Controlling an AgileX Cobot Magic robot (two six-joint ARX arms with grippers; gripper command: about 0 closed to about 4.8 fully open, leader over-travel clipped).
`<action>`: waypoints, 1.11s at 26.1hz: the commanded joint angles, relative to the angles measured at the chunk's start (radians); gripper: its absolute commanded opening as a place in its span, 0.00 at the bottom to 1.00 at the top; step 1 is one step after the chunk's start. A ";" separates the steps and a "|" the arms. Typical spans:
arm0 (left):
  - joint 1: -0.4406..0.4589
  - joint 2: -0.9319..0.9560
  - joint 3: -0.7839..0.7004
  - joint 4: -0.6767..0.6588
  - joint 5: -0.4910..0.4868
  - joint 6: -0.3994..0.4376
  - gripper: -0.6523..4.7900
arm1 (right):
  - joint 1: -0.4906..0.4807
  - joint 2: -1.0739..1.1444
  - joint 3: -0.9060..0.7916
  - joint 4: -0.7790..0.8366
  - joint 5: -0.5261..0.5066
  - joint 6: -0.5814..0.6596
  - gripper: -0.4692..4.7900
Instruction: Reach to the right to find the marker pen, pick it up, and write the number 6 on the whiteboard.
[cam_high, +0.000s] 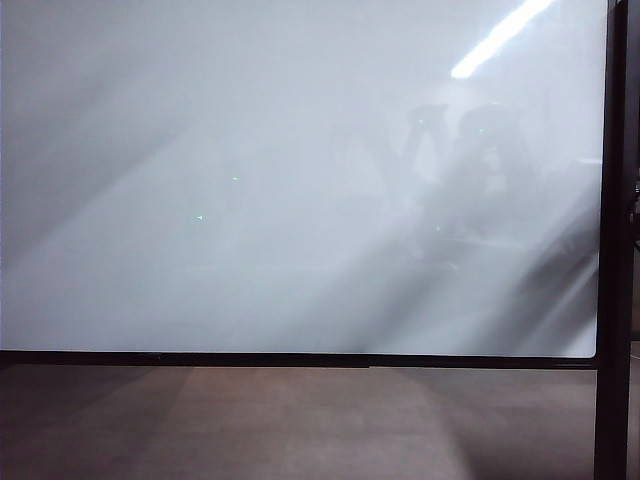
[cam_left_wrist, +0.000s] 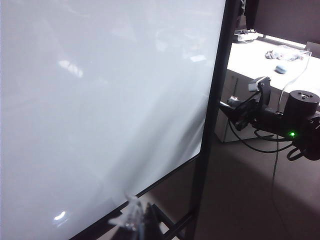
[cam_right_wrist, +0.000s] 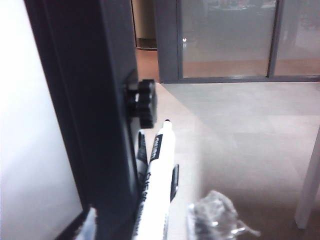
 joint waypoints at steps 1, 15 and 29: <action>0.000 -0.001 0.007 0.011 0.003 0.007 0.11 | 0.002 -0.002 0.002 0.014 0.002 -0.002 0.48; 0.000 -0.001 0.007 0.012 0.003 0.007 0.11 | 0.002 -0.002 0.002 -0.012 0.028 -0.008 0.13; 0.000 -0.001 0.007 0.012 0.003 0.007 0.11 | -0.240 -0.277 0.001 0.047 0.063 0.159 0.15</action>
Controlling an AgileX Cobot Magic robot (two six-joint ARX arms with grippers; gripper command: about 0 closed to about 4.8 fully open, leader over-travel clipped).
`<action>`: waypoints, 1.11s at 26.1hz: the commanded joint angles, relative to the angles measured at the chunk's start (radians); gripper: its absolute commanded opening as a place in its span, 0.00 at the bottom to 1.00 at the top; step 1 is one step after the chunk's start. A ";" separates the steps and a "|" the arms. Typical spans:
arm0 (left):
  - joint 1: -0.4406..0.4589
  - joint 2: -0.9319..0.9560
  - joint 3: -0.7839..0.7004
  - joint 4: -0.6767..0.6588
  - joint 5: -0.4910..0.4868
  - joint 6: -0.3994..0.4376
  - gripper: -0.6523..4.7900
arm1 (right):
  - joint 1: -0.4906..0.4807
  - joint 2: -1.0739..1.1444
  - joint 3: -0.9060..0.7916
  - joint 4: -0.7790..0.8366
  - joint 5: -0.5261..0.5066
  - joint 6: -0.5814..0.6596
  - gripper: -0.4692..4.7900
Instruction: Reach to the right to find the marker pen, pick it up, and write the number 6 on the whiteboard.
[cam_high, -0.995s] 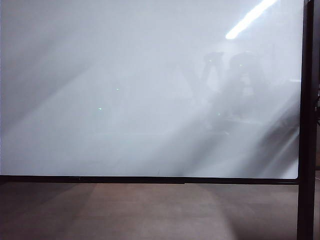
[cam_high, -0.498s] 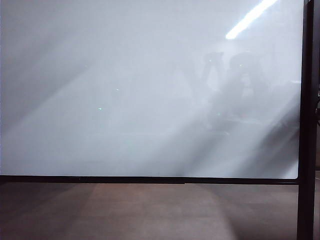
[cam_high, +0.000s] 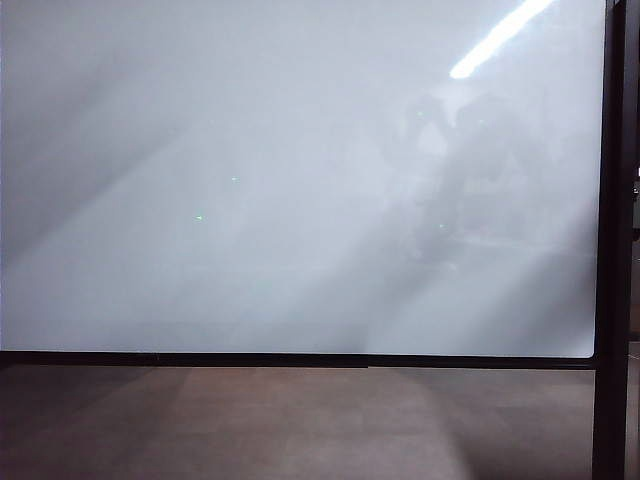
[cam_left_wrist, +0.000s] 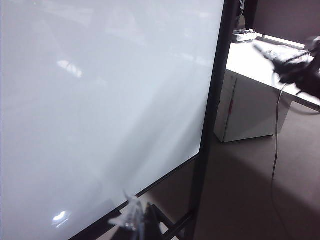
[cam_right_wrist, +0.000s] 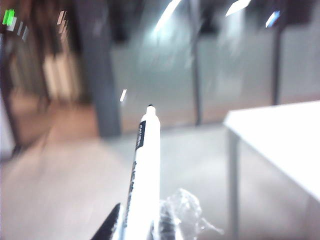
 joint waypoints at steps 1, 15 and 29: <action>0.000 -0.001 0.007 0.013 0.003 0.007 0.11 | -0.020 -0.101 0.003 0.021 -0.006 0.019 0.15; 0.001 -0.005 0.007 0.012 0.000 -0.003 0.11 | 0.400 -0.595 0.004 -0.227 -0.073 0.113 0.15; 0.040 -0.054 0.007 -0.052 -0.027 0.010 0.11 | 0.900 -0.540 0.004 -0.445 0.096 -0.193 0.15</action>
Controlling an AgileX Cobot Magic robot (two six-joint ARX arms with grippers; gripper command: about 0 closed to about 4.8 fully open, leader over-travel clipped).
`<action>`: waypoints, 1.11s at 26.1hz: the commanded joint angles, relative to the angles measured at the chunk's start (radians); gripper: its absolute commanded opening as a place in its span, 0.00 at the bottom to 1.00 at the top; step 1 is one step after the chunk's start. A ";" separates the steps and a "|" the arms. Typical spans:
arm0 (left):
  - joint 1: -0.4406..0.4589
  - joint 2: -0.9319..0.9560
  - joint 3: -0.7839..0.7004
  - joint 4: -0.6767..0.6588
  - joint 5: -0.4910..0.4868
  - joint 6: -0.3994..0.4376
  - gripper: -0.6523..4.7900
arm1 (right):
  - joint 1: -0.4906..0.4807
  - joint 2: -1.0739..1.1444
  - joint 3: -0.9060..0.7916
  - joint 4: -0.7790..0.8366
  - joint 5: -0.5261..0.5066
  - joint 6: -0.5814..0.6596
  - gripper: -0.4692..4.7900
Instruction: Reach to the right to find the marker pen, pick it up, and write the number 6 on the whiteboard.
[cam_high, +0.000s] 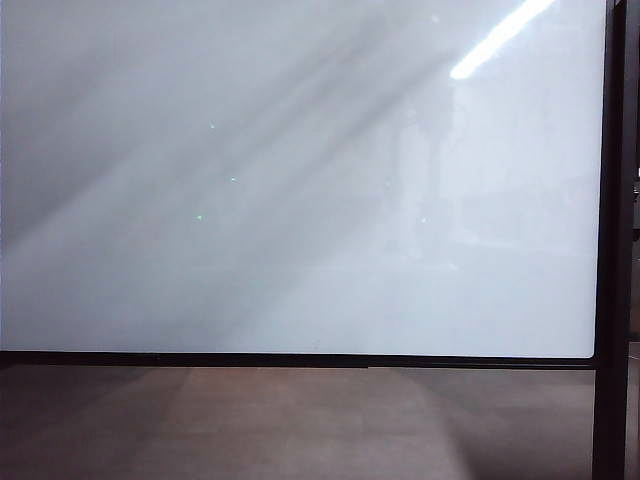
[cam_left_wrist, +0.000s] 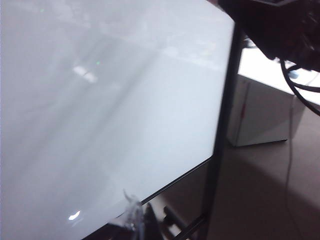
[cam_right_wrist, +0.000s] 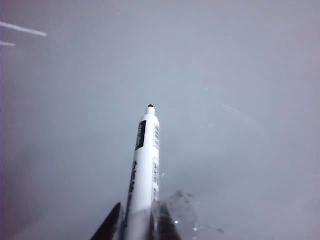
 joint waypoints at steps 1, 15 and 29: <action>0.013 -0.009 0.006 -0.022 -0.004 -0.005 0.11 | 0.032 0.043 0.002 0.025 0.010 -0.013 0.15; 0.048 -0.011 -0.051 0.013 0.004 -0.004 0.11 | 0.084 0.213 0.002 0.165 0.049 0.008 0.15; 0.048 -0.011 -0.138 0.137 0.011 -0.004 0.11 | 0.126 0.275 0.002 0.153 0.152 -0.038 0.15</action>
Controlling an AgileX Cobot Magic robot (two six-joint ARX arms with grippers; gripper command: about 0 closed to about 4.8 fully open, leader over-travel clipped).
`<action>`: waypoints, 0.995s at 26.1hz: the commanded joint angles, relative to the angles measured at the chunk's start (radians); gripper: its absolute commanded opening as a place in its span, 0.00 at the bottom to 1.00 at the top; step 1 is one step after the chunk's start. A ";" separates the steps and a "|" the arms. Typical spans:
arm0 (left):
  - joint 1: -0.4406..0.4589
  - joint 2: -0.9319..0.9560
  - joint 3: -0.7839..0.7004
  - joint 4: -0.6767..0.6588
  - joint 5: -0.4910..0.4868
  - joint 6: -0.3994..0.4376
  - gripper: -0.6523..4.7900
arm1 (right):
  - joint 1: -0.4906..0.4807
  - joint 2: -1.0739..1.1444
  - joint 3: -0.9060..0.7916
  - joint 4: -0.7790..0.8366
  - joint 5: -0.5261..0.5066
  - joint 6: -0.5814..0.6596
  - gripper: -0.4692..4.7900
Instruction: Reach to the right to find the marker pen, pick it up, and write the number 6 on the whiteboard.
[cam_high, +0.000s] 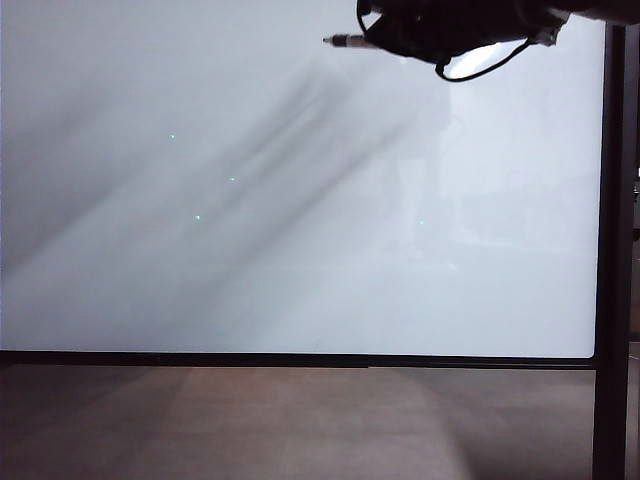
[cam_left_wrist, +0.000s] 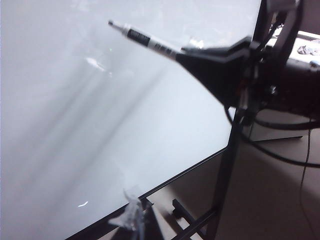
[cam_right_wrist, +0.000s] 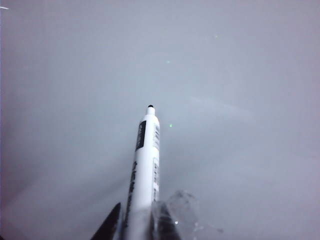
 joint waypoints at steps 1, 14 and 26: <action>-0.002 -0.003 0.003 0.017 0.003 -0.003 0.11 | 0.013 0.005 0.005 0.034 0.056 -0.005 0.15; -0.002 -0.003 0.003 0.017 0.004 -0.003 0.11 | 0.013 0.061 0.012 0.114 0.111 -0.006 0.15; -0.002 -0.003 0.003 0.017 0.004 -0.003 0.11 | 0.013 0.103 0.029 0.114 0.111 -0.006 0.15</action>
